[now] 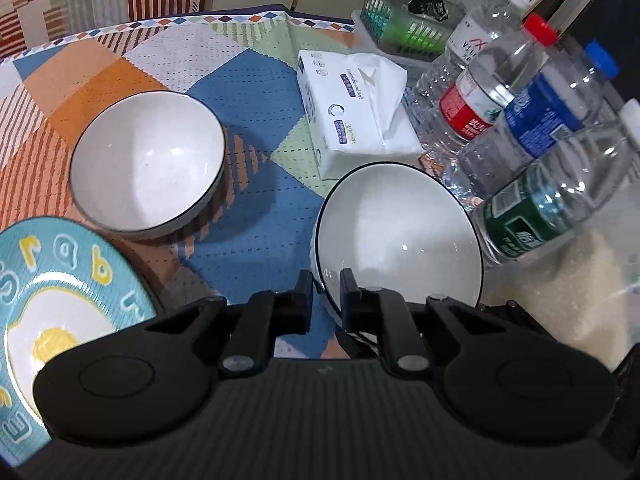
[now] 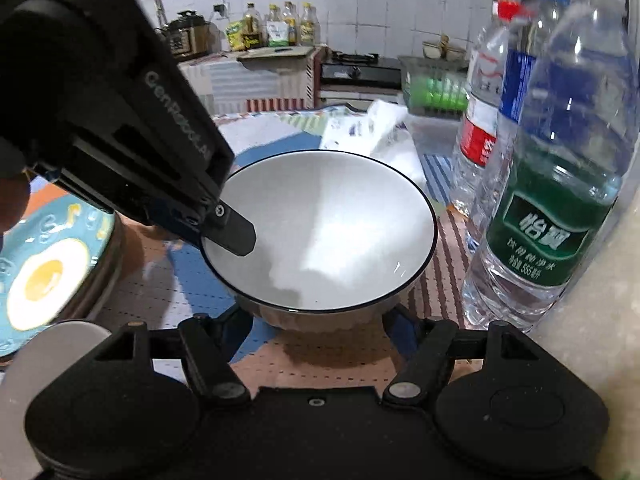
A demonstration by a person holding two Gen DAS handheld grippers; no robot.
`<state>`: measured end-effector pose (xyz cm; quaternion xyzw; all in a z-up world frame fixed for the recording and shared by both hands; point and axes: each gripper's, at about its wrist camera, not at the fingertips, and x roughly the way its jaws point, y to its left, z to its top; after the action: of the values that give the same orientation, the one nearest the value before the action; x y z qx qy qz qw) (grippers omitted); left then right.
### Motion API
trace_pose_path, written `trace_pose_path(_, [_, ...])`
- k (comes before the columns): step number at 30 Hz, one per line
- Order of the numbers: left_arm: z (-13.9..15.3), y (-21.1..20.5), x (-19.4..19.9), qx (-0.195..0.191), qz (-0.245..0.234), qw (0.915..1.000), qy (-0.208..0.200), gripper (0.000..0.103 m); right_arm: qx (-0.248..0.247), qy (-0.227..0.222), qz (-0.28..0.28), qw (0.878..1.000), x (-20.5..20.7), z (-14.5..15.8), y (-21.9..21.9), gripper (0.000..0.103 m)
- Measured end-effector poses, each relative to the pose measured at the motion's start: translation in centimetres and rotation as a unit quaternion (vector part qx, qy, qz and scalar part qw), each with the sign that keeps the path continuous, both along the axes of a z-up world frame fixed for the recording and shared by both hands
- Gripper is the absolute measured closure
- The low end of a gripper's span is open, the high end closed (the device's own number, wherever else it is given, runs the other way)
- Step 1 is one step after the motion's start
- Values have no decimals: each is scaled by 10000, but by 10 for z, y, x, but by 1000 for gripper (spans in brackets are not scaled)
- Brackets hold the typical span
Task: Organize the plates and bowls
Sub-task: 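Lift the bowl with both grippers and lower it into the first white bowl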
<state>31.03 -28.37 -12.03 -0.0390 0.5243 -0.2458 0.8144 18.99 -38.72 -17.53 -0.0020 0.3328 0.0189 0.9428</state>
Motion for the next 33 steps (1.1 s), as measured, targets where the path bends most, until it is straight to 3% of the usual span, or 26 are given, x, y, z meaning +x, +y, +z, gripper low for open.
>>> trace_pose_path(12, [56, 34, -33, -502, -224, 9983, -179, 90, 9, -385, 403, 9984, -43, 48, 10, 27])
trace_pose_path(16, [75, 39, -52, -176, -283, 9993, -192, 90, -65, -498, 563, 9972, -59, 64, 17, 27])
trace_pose_path(23, [107, 60, -82, 18, -343, 9992, -196, 90, -84, -700, 956, 9929, -84, 90, 30, 27])
trace_pose_path(33, [99, 86, -118, 381, -455, 9982, 97, 90, -201, -635, 1394, 9880, -123, 92, 56, 26])
